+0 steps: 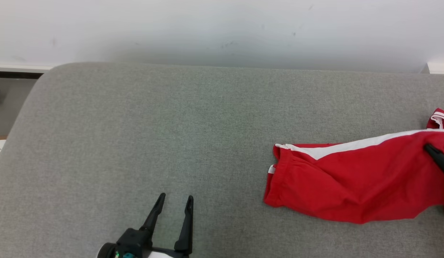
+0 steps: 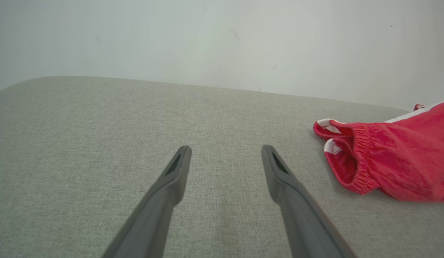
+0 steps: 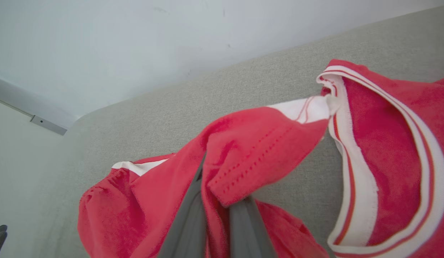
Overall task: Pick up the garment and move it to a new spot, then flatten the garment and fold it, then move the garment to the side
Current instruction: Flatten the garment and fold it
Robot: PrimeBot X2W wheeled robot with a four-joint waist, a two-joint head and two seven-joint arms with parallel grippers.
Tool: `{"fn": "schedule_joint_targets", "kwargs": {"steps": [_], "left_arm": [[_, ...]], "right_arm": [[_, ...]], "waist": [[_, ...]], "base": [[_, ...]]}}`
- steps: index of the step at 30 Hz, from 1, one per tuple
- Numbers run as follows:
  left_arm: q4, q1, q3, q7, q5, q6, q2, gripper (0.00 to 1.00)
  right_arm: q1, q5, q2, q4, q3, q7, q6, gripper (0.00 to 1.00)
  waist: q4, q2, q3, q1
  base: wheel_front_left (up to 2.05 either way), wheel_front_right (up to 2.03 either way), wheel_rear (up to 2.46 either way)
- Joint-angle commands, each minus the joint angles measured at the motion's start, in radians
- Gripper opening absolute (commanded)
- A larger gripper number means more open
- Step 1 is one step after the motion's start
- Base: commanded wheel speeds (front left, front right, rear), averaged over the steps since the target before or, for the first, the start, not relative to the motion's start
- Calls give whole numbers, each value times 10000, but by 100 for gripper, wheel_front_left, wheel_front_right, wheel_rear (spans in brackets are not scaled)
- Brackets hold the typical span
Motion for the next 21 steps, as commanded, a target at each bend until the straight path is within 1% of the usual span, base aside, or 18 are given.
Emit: {"fn": "schedule_joint_targets", "kwargs": {"steps": [1,5,8,10,14,16,21], "left_arm": [[37,105,22,3,136,-53,-13,100],[111,131,-40,3,180,-141,-44,100],[271,77,-105,3,238,-127,-57,100],[337,5,-179,3,195,-136,-69,100],[442,-146,-369,3,7,-84,-82,100],[457,-183,-531,3,-147,-33,-83,100],[579,-189,-856,3,-488,142,-84,100]], "right_arm": [[-182,106,-75,-334,-65,87,-22,0],[-328,13,-105,-759,56,452,-22,0],[-570,-227,160,-1105,321,880,-22,0],[-693,-434,461,-1135,541,1178,-22,0],[-983,-871,1401,-801,944,1709,-22,0],[-1063,-1154,2021,-478,1115,1889,-22,0],[-1066,-2007,3372,530,1226,1943,-22,0]], "waist": [[56,-1,-43,2],[135,-1,-77,2],[248,-1,-112,2],[344,-1,-140,2],[545,-1,-113,2],[652,-1,-107,2],[920,-1,-188,2]], "base": [[0,0,0],[0,0,0],[0,0,0],[0,0,0],[0,0,0],[0,0,0],[0,0,0]]}}
